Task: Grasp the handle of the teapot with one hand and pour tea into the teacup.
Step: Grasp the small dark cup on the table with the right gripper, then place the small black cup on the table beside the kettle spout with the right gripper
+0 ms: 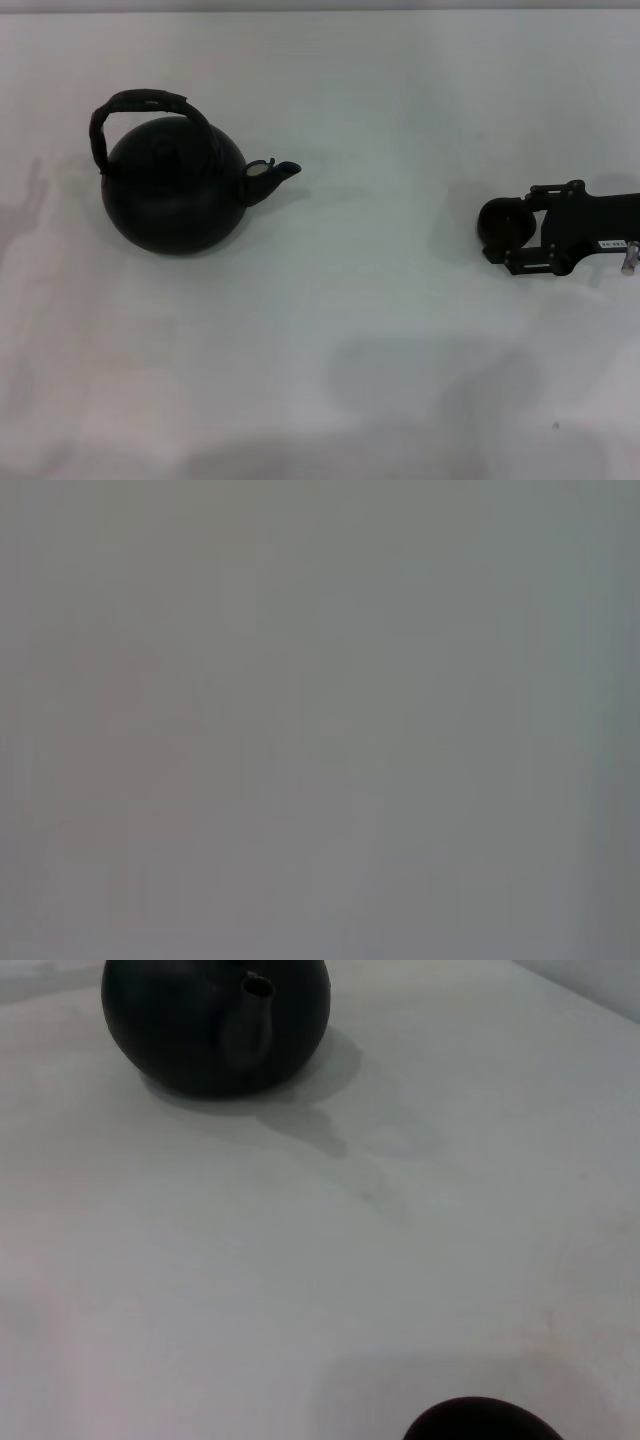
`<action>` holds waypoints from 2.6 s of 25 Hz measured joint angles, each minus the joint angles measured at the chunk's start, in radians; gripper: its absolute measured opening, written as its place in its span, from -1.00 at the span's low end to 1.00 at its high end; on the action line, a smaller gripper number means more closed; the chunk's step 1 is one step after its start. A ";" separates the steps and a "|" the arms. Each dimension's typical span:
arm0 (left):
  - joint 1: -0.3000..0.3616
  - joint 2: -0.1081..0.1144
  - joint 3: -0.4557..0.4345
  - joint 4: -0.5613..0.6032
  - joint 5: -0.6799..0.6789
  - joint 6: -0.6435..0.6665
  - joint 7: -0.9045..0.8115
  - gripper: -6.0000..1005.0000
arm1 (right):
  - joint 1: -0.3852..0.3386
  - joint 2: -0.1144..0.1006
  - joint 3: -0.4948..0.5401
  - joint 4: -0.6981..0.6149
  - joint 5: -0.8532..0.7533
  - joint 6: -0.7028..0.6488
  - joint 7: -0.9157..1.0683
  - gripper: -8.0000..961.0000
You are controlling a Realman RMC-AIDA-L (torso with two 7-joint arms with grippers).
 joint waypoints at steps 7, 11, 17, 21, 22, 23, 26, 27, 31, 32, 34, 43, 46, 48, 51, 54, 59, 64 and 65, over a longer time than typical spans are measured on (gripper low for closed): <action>0.000 0.001 0.000 0.001 0.000 0.000 0.001 0.48 | 0.006 0.000 0.006 -0.004 0.009 0.029 0.002 0.55; 0.000 0.001 0.000 0.001 0.000 0.000 0.001 0.48 | 0.007 -0.003 0.009 -0.022 0.045 0.088 0.012 0.48; 0.000 0.002 0.000 0.002 0.000 0.000 0.001 0.48 | 0.012 -0.001 0.003 -0.070 0.102 0.142 0.053 0.46; -0.002 0.002 0.000 0.002 0.000 0.000 0.001 0.48 | 0.045 0.005 -0.020 -0.061 0.112 0.143 0.061 0.47; -0.002 0.002 0.000 0.002 0.000 0.000 0.001 0.48 | 0.055 0.006 -0.043 -0.055 0.123 0.136 0.063 0.47; -0.002 0.002 0.000 0.001 0.000 0.000 0.000 0.48 | 0.061 0.008 -0.062 -0.052 0.134 0.127 0.064 0.47; -0.002 0.002 0.000 0.002 0.000 0.000 0.000 0.48 | 0.081 0.009 -0.156 -0.039 0.184 0.076 0.070 0.47; -0.001 0.002 0.000 0.001 0.000 0.000 0.000 0.48 | 0.086 0.009 -0.189 -0.037 0.201 0.052 0.075 0.47; 0.000 0.002 0.001 0.001 0.000 0.000 0.000 0.48 | 0.099 0.009 -0.330 -0.034 0.272 -0.048 0.090 0.47; 0.000 0.001 0.001 0.001 0.000 0.000 0.000 0.48 | 0.102 0.009 -0.360 -0.033 0.285 -0.068 0.092 0.47; 0.000 0.002 0.001 0.001 0.000 0.000 0.001 0.48 | 0.109 0.010 -0.410 -0.031 0.299 -0.107 0.099 0.47; 0.000 0.002 0.002 0.001 0.000 0.000 0.002 0.48 | 0.111 0.014 -0.516 -0.027 0.308 -0.182 0.115 0.47; 0.000 0.001 0.002 0.001 0.000 0.000 0.002 0.48 | 0.107 0.014 -0.518 -0.025 0.309 -0.193 0.115 0.47; 0.000 0.002 0.002 0.001 0.000 0.001 0.002 0.48 | 0.107 0.014 -0.518 -0.020 0.310 -0.199 0.115 0.47; 0.000 0.003 0.002 0.001 0.000 0.002 0.002 0.48 | 0.108 0.014 -0.523 -0.014 0.310 -0.215 0.115 0.47; 0.000 0.003 0.002 0.002 0.000 0.004 0.003 0.48 | 0.107 0.014 -0.534 -0.012 0.310 -0.226 0.115 0.47; -0.003 0.003 0.002 0.001 0.000 0.007 0.003 0.48 | 0.107 0.013 -0.543 -0.011 0.310 -0.232 0.115 0.47; -0.003 0.004 0.002 0.002 0.000 0.008 0.003 0.48 | 0.104 0.011 -0.546 -0.012 0.309 -0.233 0.116 0.47; -0.003 0.004 0.002 0.002 0.000 0.008 0.003 0.48 | 0.104 0.011 -0.546 -0.012 0.309 -0.232 0.116 0.47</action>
